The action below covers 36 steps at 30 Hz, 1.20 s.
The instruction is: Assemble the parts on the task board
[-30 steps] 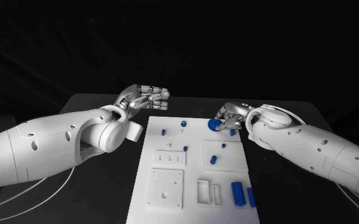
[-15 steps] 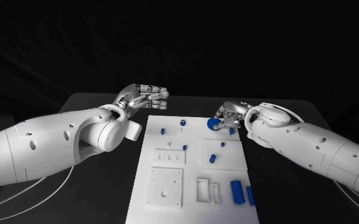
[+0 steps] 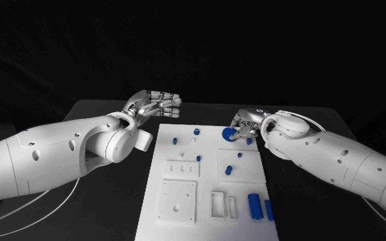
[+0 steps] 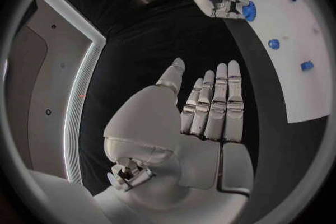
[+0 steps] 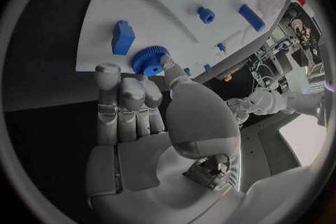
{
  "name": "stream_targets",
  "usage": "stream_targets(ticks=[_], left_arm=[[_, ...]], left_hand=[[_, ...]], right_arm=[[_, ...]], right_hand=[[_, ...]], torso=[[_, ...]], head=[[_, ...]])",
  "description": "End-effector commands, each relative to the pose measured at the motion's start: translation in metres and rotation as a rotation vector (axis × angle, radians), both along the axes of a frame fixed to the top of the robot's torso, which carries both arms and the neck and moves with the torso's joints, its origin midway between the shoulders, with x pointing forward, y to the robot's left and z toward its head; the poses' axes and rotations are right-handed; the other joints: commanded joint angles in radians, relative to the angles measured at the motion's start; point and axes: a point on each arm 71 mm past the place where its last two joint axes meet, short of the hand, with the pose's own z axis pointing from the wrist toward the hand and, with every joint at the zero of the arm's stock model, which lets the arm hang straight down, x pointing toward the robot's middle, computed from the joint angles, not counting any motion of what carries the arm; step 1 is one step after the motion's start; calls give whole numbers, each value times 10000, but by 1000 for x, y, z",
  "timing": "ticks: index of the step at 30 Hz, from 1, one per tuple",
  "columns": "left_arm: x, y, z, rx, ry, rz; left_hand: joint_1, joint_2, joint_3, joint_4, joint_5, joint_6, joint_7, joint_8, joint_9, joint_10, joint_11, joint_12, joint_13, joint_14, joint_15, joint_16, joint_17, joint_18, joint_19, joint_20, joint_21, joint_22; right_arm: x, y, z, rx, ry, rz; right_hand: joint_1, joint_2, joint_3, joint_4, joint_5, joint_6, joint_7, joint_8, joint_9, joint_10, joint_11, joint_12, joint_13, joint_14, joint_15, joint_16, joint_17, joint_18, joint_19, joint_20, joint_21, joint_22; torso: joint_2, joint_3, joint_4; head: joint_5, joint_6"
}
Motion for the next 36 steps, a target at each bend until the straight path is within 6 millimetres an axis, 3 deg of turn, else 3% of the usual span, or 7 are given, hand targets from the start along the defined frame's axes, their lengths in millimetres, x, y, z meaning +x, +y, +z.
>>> stream_targets(ticks=[1, 7, 14, 20, 23, 26, 36], left_arm=[[0, -2, 1, 5, -67, -168], [0, -2, 1, 7, -68, -168], [0, -2, 1, 9, -73, -155], [1, 0, 1, 21, -82, -112], [2, 0, 1, 26, -89, -85], [2, 1, 1, 30, -92, -61], [2, 2, 1, 32, -98, -33]], left_hand=[[66, 11, 42, -55, 84, -59, 10, 6, -5, -83, 5, 28, 9, 73, 15, 14, 12, -141, 30, -42, 45, 4], [77, 22, 58, -69, 136, -55, 11, 7, -5, -85, 5, 29, 9, 69, 15, 12, 12, -140, 28, -44, 45, 4], [66, 23, 83, -100, 160, -58, 12, 7, -5, -87, 4, 28, 9, 66, 15, 10, 11, -139, 24, -44, 53, 6], [65, 26, 98, -117, 175, -60, 11, 7, -5, -84, 2, 29, 9, 67, 13, 10, 12, -138, 21, -45, 56, 6], [55, 29, 112, -132, 196, -72, 14, 5, -7, -87, 3, 28, 8, 68, 14, 10, 12, -138, 19, -46, 60, 7], [55, 29, 112, -132, 196, -72, 14, 5, -7, -87, 3, 28, 8, 68, 14, 10, 12, -138, 19, -46, 60, 7], [55, 29, 112, -132, 196, -72, 14, 5, -7, -87, 3, 28, 8, 68, 14, 10, 12, -138, 19, -46, 60, 7]], right_arm=[[-1, 0, -4, -576, -206, -18], [-2, 3, -2, -619, -524, 3], [-4, 6, 3, -583, -1094, 29], [-8, 13, 8, -529, -1514, 191], [-11, 18, 11, -490, -1744, 290], [-15, 24, 17, -274, -2111, 435], [-29, 51, 29, 111, -2847, 963]], right_hand=[[-50, -26, 69, -11, -111, 93, 8, 18, 8, 28, -33, -4, -21, 72, 1, 34, -27, -2, 493, 24, 4, 644], [58, 62, 318, -98, -190, 268, -36, 14, 5, 38, -54, -24, -42, 77, -11, 13, -55, -28, 496, 12, 1, 650], [-104, -38, 1056, -241, 0, 425, -72, 14, 4, 67, -76, -19, -46, 84, -26, 22, -65, -56, 508, -8, 55, 675], [-235, -155, 1105, 139, -191, 595, -135, 16, 4, 83, -106, -31, -48, 89, -51, 19, -84, -80, 507, -32, 68, 670], [-184, -232, 1179, 258, -173, 639, -144, 14, 5, 94, -113, -39, -52, 84, -56, 9, -99, -85, 513, -36, 98, 677], [-229, -360, 1204, 435, -264, 624, -147, 16, 5, 93, -110, -70, -73, 85, -60, 8, -103, -87, 516, -43, 121, 678], [-37, -594, 1272, 868, -385, 605, -141, 16, 4, 120, -102, -83, -82, 83, -58, 15, -107, -90, 518, -41, 242, 700]], torso=[[13, -10, 14], [-5, -7, 6], [-4, 0, -1], [1, -5, 10], [2, -3, 6], [4, 3, -3], [2, -1, -5]], head=[[-52, -2], [11, -12], [88, -11], [107, 18], [111, -22], [240, 67], [351, 161]])
